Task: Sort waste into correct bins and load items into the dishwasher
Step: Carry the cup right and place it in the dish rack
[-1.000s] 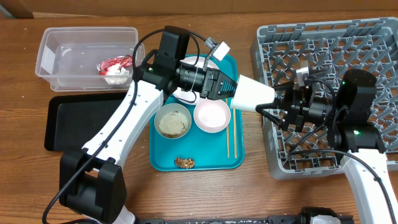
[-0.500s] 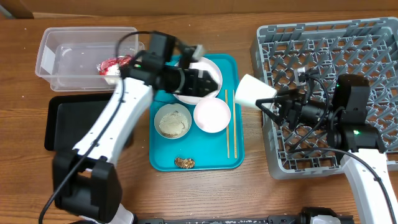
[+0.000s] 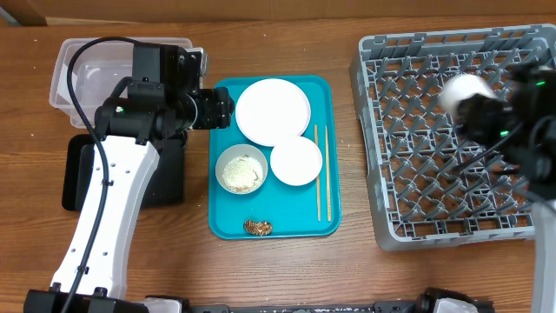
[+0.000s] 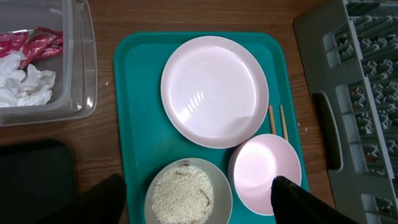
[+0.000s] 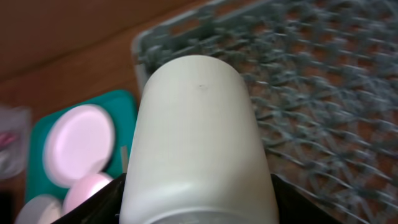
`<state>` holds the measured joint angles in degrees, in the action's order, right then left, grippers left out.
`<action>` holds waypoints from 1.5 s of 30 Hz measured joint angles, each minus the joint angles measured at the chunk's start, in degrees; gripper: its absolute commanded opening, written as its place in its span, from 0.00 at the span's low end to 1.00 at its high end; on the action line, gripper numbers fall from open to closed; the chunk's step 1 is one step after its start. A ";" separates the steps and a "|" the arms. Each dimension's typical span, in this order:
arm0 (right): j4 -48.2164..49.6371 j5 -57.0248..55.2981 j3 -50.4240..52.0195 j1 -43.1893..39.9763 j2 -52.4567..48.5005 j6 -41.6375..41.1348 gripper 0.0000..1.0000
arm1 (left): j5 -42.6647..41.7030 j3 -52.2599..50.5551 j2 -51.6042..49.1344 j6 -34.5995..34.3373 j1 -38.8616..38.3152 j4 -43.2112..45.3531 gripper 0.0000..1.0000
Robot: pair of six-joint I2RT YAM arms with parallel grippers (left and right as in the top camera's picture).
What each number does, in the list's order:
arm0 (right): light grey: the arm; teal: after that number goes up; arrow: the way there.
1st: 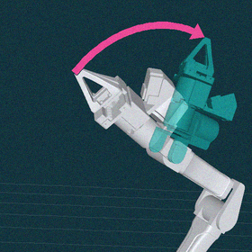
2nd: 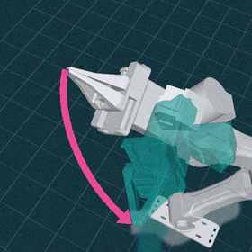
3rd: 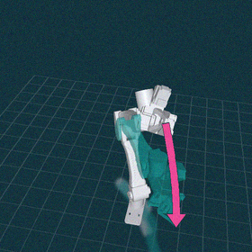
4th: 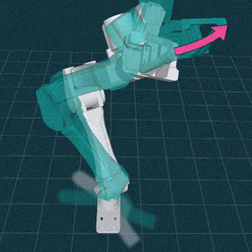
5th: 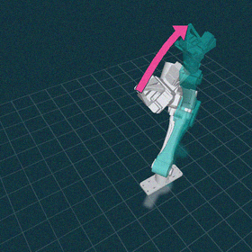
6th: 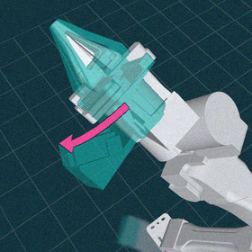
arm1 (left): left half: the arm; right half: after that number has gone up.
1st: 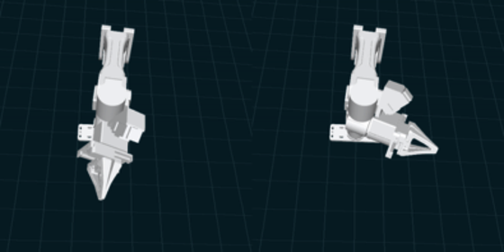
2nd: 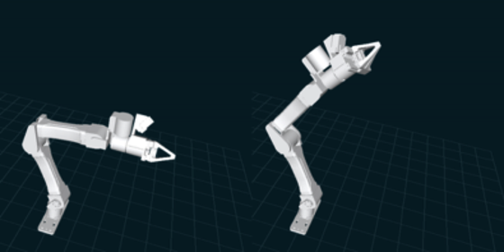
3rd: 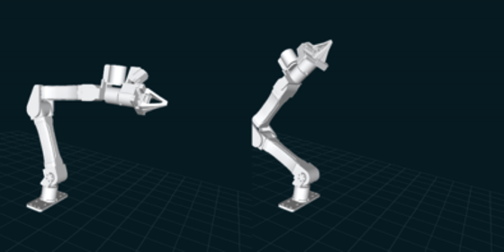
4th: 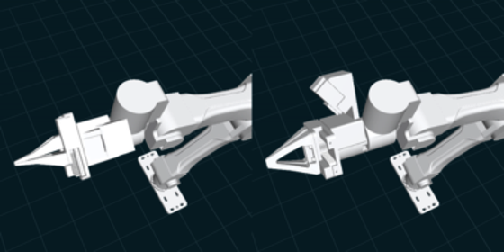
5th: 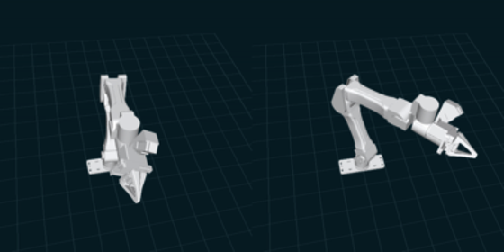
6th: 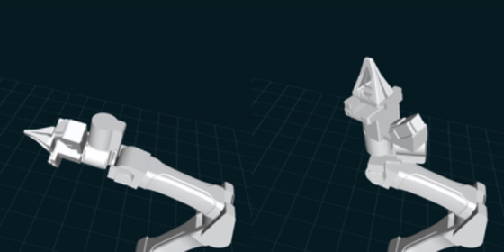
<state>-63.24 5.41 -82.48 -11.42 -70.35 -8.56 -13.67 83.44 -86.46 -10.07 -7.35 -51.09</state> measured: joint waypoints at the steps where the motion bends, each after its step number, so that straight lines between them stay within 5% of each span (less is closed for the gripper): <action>1: -1.01 -2.12 -0.66 -2.16 -1.14 -0.22 0.11 | 0.42 0.00 0.00 -0.02 0.00 0.00 0.76; 8: -5.29 -8.61 -1.11 -17.84 -11.91 -2.54 0.11 | 1.14 0.00 0.00 -0.02 0.00 -0.13 0.77; 17: -5.92 -9.88 -1.11 -26.38 -19.34 -4.68 0.13 | 1.33 0.00 0.00 0.00 0.00 -1.29 0.77; 23: -6.67 -10.12 -1.11 -27.50 -20.57 -5.73 0.40 | 1.33 0.00 0.00 0.00 0.00 -1.29 0.76; 30: -6.88 -10.12 -1.11 -27.50 -22.12 -6.01 0.45 | 1.33 0.00 0.00 0.00 0.00 -1.57 0.76; 34: -6.71 -10.12 -1.09 -27.50 -24.20 -6.05 0.56 | 1.33 0.00 0.00 0.00 0.00 -1.64 0.76; 39: -6.67 -10.16 -1.09 -27.50 -24.76 -6.32 0.84 | 1.33 0.00 0.00 0.00 0.00 -1.70 0.76; 45: -6.64 -8.66 -1.09 -27.50 -24.76 -6.40 0.88 | 1.40 0.00 0.00 0.00 0.00 -1.70 0.76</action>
<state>-69.89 -3.25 -83.57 -38.92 -95.11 -14.96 -12.27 83.44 -86.46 -10.07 -7.35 -52.80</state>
